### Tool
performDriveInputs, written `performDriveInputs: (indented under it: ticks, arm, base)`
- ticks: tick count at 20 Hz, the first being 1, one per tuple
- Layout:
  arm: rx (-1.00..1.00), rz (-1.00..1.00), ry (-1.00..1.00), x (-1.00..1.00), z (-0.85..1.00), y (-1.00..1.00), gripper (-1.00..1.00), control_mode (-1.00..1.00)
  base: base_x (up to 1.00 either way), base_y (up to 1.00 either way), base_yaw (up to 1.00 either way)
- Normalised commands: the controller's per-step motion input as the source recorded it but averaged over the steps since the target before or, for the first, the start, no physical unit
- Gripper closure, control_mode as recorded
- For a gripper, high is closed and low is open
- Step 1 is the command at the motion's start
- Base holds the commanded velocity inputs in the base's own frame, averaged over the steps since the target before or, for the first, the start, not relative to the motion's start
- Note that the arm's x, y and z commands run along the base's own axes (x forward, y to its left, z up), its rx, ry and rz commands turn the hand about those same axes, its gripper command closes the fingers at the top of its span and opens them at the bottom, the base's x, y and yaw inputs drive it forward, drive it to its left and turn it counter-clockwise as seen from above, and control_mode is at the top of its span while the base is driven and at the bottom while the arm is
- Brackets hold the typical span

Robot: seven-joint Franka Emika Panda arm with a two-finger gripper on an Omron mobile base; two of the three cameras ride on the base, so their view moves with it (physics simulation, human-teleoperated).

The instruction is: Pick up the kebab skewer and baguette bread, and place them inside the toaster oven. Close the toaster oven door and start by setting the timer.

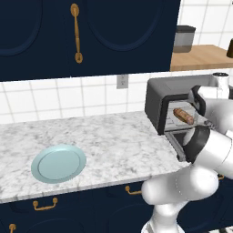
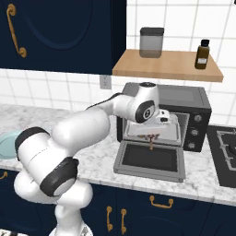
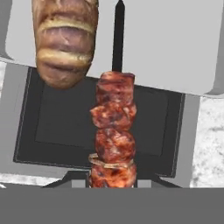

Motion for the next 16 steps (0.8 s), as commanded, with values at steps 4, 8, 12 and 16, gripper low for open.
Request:
performDriveInputs:
  ticks: [4,8,12,16]
  arm:
    - [0.00,-0.07,-0.04,0.36,0.00,-0.72,1.00,-1.00]
    - [0.00,-0.01,-0.03,0.31,0.00,-0.73,1.00,-1.00]
    - [0.00,0.00,-0.01,0.20,-0.06,-0.22,1.00,-1.00]
    - [0.00,0.00,-0.17,0.02,-0.09,0.00,1.00,-1.00]
  base:
    - [0.00,0.00,0.00]
    - [0.00,0.00,0.00]
    - [0.00,0.00,0.00]
    - [0.00,0.00,0.00]
